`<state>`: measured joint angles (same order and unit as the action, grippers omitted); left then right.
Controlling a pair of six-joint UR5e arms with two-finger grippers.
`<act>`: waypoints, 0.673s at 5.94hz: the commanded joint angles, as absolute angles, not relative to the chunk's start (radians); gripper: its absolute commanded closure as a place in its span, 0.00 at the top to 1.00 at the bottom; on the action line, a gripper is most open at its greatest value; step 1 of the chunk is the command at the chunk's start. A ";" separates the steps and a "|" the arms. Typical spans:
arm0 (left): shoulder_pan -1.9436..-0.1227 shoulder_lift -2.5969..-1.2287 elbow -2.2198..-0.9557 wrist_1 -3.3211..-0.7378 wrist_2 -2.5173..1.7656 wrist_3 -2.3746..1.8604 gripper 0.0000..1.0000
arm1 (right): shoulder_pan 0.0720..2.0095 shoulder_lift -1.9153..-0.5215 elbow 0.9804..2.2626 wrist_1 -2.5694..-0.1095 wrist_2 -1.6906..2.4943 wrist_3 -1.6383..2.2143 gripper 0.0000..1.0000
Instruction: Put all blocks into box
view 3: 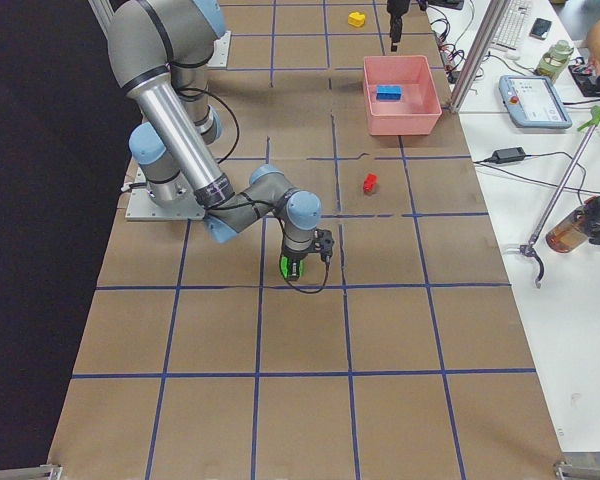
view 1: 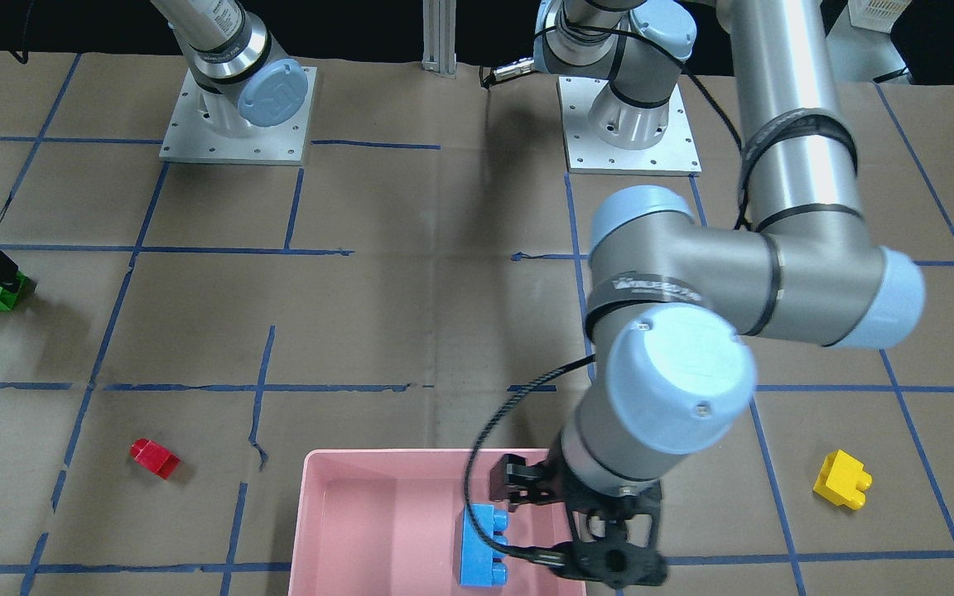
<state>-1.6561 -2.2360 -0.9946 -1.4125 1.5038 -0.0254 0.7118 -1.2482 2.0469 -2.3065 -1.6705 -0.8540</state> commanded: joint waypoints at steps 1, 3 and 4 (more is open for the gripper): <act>-1.486 -2.086 -1.178 -1.433 1.506 0.251 0.99 | 0.712 -1.258 2.039 -2.301 -1.680 -0.854 0.42; -1.271 -2.057 -1.307 -1.411 1.505 0.782 0.99 | 0.774 -1.340 1.952 -2.210 -1.669 -0.838 0.42; -1.209 -2.086 -1.331 -1.314 1.517 0.892 0.99 | 0.841 -1.383 1.825 -2.016 -1.664 -0.705 0.42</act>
<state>-1.2830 -2.0688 -1.2987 -1.3839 1.5090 0.7267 0.7809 -1.3378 1.9312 -2.1739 -1.6693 -0.8021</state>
